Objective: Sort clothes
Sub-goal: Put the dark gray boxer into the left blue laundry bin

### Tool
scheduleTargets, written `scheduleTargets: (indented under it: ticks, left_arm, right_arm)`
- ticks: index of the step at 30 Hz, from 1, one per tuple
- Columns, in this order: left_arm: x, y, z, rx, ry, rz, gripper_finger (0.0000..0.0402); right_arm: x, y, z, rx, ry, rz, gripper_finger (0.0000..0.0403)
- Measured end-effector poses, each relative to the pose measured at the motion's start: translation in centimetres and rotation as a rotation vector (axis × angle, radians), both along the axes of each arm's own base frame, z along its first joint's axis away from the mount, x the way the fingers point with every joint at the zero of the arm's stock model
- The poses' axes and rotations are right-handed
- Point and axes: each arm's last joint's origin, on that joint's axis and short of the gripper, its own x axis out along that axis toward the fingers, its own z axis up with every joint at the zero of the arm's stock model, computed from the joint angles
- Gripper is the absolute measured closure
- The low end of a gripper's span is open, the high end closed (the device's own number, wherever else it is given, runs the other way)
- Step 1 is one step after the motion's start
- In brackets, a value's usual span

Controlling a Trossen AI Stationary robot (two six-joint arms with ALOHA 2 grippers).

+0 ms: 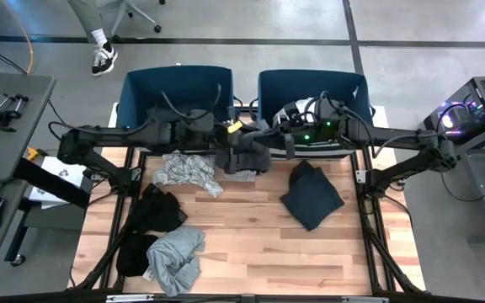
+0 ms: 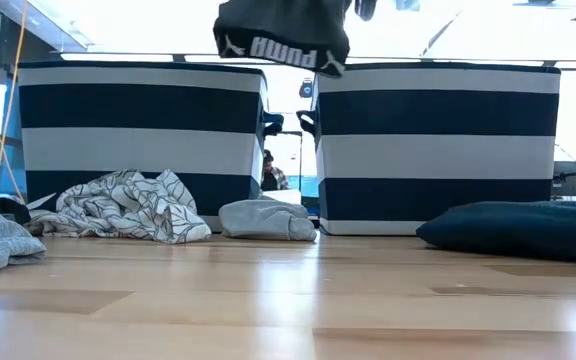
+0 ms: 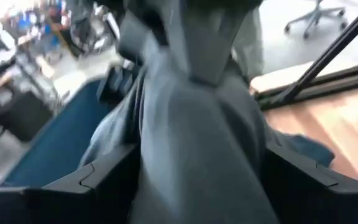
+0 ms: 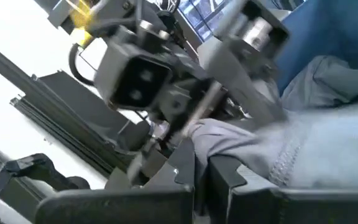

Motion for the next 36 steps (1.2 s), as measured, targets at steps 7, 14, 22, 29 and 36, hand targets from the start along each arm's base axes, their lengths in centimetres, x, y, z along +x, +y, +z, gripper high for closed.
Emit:
scheduleTargets:
  ticks: [7, 14, 22, 29, 36]
  left_arm:
    - [0.4, -0.4, -1.1, -0.098, 0.069, -0.059, 0.016]
    - [0.1, -0.3, -1.3, -0.231, 0.089, -0.12, 0.036]
    - [-1.7, -0.3, 0.2, -0.331, 0.064, -0.101, 0.039]
    - [-7.6, 0.2, 5.4, -0.15, -0.063, 0.191, 0.0398]
    - [-13.4, 3.4, 8.9, 0.314, -0.027, 0.651, 0.04]
  right_arm:
    - [0.1, 0.2, -0.1, -0.002, 0.007, 0.041, 0.0402]
    - [0.0, 0.0, -0.2, -0.002, 0.011, 0.041, 0.0368]
    - [-1.0, -2.0, 0.6, -0.008, -0.021, -0.044, 0.0274]
    - [-4.8, -3.5, 3.2, -0.086, -0.118, -0.145, 0.0248]
    - [-7.5, -3.2, 4.8, -0.185, -0.161, -0.256, 0.0247]
